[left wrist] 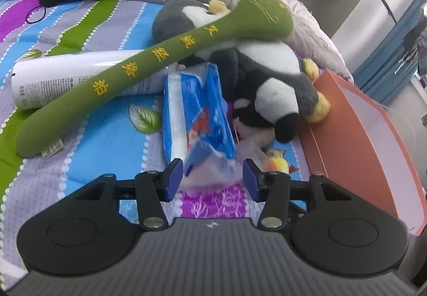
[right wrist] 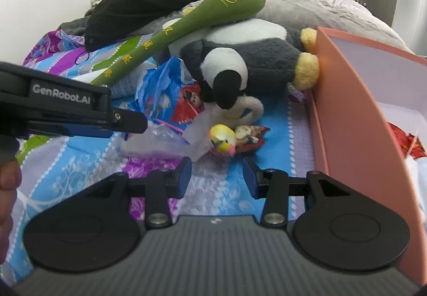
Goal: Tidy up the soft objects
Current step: 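Grasp the blue wet-wipe pack with the left gripper while the right gripper approaches the clear cup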
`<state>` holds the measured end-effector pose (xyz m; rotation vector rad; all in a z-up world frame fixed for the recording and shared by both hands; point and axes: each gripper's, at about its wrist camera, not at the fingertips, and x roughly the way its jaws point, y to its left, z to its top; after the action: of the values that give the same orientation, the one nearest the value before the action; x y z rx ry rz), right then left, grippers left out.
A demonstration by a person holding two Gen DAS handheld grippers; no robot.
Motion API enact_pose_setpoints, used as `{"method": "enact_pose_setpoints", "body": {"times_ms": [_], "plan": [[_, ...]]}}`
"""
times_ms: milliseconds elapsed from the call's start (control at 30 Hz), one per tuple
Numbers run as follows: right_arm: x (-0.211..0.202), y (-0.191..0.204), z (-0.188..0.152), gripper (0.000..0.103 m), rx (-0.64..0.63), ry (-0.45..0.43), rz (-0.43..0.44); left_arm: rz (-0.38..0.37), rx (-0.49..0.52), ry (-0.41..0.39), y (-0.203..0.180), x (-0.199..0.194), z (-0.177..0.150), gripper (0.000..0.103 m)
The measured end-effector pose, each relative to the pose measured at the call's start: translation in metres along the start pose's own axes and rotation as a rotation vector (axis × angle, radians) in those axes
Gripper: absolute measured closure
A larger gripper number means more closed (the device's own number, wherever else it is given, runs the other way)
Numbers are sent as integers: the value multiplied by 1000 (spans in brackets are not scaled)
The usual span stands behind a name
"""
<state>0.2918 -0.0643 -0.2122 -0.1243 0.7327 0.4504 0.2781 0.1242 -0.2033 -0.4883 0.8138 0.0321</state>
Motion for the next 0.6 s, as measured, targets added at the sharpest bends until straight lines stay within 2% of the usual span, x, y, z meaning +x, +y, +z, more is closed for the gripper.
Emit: {"method": "enact_pose_setpoints", "body": {"times_ms": [233, 367, 400, 433, 500, 533, 567, 600], "plan": [[21, -6, 11, 58, 61, -7, 7, -43, -41, -33, 7, 12, 12, 47], [31, -8, 14, 55, 90, 1, 40, -22, -12, -19, 4, 25, 14, 49], [33, -10, 14, 56, 100, 5, 46, -21, -11, -19, 5, 27, 13, 51], [35, -11, 15, 56, 110, 6, 50, -20, -12, -18, 5, 29, 13, 60], [34, -14, 16, 61, 119, -10, 58, -9, -12, -15, 7, 31, 13, 71], [33, -15, 17, 66, 120, -13, 55, -18, -17, -14, 7, 31, 13, 81], [31, -15, 17, 71, 121, -16, 49, -25, -20, -19, 8, 29, 13, 84], [29, -16, 17, 82, 123, -20, 37, -29, -14, -27, 7, 27, 12, 85]]}}
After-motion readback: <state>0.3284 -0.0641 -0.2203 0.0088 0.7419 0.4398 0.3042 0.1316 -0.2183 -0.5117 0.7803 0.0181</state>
